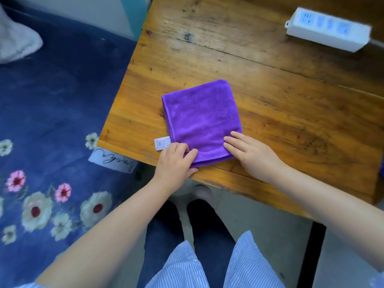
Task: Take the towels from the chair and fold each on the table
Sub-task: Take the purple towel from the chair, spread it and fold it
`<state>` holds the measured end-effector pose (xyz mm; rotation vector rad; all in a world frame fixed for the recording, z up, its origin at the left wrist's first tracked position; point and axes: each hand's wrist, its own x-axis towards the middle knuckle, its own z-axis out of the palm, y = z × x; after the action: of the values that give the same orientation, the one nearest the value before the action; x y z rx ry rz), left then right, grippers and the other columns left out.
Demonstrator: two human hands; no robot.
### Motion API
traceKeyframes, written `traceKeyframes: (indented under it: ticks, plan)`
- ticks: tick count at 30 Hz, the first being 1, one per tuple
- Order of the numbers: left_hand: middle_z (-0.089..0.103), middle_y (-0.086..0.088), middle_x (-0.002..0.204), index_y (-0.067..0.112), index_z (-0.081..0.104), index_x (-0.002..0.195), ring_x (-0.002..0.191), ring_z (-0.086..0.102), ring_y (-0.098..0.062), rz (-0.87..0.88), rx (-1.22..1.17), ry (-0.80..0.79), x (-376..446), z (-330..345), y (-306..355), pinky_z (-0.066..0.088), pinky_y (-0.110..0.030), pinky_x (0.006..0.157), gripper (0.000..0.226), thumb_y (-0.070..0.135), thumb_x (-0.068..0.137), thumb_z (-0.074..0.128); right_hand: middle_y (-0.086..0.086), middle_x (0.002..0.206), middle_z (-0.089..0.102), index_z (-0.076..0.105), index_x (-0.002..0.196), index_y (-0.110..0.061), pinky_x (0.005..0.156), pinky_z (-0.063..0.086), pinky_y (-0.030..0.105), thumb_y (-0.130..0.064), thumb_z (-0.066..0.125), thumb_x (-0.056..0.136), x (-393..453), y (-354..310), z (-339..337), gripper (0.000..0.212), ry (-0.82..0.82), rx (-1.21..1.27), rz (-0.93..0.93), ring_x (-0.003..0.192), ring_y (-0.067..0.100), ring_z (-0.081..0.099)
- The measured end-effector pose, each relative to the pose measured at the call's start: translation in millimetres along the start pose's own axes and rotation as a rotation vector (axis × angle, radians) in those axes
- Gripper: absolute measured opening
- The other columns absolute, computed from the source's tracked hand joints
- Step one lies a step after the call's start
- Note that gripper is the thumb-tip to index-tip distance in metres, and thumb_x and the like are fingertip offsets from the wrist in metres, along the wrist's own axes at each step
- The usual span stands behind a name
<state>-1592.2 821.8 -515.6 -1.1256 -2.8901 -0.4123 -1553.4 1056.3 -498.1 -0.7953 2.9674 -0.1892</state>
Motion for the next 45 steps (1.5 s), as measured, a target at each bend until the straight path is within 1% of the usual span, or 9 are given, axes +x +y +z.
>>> traceKeyframes:
  ticks: [4,9,14,18,25,27,32,37,45]
  plan:
    - [0.064,-0.009,0.072,0.009,0.074,0.086,0.078,0.04,-0.018,0.046,-0.037,-0.08,4.3,-8.0,-5.5,0.047,-0.02,0.047,0.063,0.034,0.031,0.093,0.013,0.097,0.073,0.072,0.095,-0.001,0.066,0.058,0.037,-0.005,0.04,0.073,8.2,5.8,-5.8,0.039,-0.029,-0.056,-0.062,0.089,0.032,0.07]
    - [0.064,-0.009,0.075,0.008,0.074,0.089,0.068,0.062,-0.025,0.021,-0.007,-0.167,1.6,-12.0,-2.0,0.051,-0.025,0.053,0.065,0.035,0.034,0.093,0.011,0.079,0.072,0.072,0.075,-0.003,0.048,0.057,0.03,-0.005,0.045,0.073,20.5,0.8,-12.8,0.027,-0.003,-0.007,-0.012,0.075,0.03,0.07]
    - [0.065,-0.005,0.077,0.012,0.07,0.084,0.067,0.065,-0.025,-0.126,0.024,-0.2,-3.5,-10.9,14.3,0.051,-0.027,0.058,0.07,0.051,0.029,0.089,0.011,0.065,0.065,0.066,0.07,-0.001,0.053,0.053,0.025,-0.018,0.043,0.065,26.5,-5.1,-28.7,0.028,-0.01,0.251,0.112,0.06,0.028,0.064]
    - [0.062,-0.002,0.067,0.012,0.066,0.072,0.057,0.062,-0.024,-0.236,-0.055,-0.144,-11.7,-13.5,17.3,0.047,-0.022,0.049,0.056,0.021,0.022,0.09,0.012,0.059,0.062,0.065,0.07,0.003,0.057,0.04,0.028,-0.023,0.038,0.062,24.5,-25.4,-47.0,0.038,-0.045,0.4,0.168,0.053,0.026,0.059]
    - [0.066,-0.004,0.072,0.017,0.042,0.09,0.078,0.039,-0.016,-0.199,-0.151,0.149,-80.4,-54.5,-31.5,0.053,-0.022,0.053,0.032,0.013,0.059,0.032,0.01,0.06,0.054,0.061,0.074,0.008,0.056,0.031,0.027,-0.03,0.036,0.062,51.6,-86.3,-74.4,0.047,-0.14,0.524,0.175,0.058,0.025,0.046]
    - [0.069,-0.005,0.076,0.017,0.044,0.093,0.08,0.041,-0.015,-0.227,-0.133,0.169,-113.3,-81.0,-52.1,0.051,-0.021,0.056,0.034,0.012,0.062,0.035,-0.001,0.059,0.044,0.06,0.072,0.008,0.056,0.023,0.019,-0.029,0.036,0.061,70.4,-117.0,-80.7,0.045,-0.143,0.536,0.113,0.059,0.011,0.035]
    - [0.072,-0.016,0.083,0.001,0.068,0.091,0.081,0.053,-0.018,-0.522,-0.255,0.151,-231.5,-155.4,-94.4,0.036,-0.027,0.076,0.029,0.02,0.074,0.053,0.015,0.067,0.056,0.063,0.079,0.008,0.058,0.023,0.016,-0.032,0.037,0.056,122.9,-229.2,-85.9,0.053,-0.11,0.568,-0.038,0.063,0.016,0.044]
    - [0.066,-0.011,0.11,0.005,0.065,0.112,0.107,0.057,-0.025,-0.857,-0.318,0.251,-354.1,-228.7,-116.9,0.035,-0.024,0.084,0.025,0.01,0.087,0.062,0.015,0.086,0.055,0.059,0.094,0.006,0.064,0.027,0.022,-0.011,0.066,0.068,161.9,-370.7,-86.4,0.031,-0.152,0.511,-0.186,0.079,0.022,0.048]
    - [0.065,-0.012,0.1,0.007,0.066,0.102,0.1,0.056,-0.03,-1.159,-0.159,0.37,-516.4,-310.1,-154.9,0.043,-0.035,0.082,0.017,0.009,0.087,0.059,0.025,0.104,0.061,0.059,0.105,0.009,0.072,0.03,0.027,0.01,0.059,0.074,203.7,-564.8,-108.3,0.032,-0.029,0.542,-0.333,0.102,0.033,0.055]
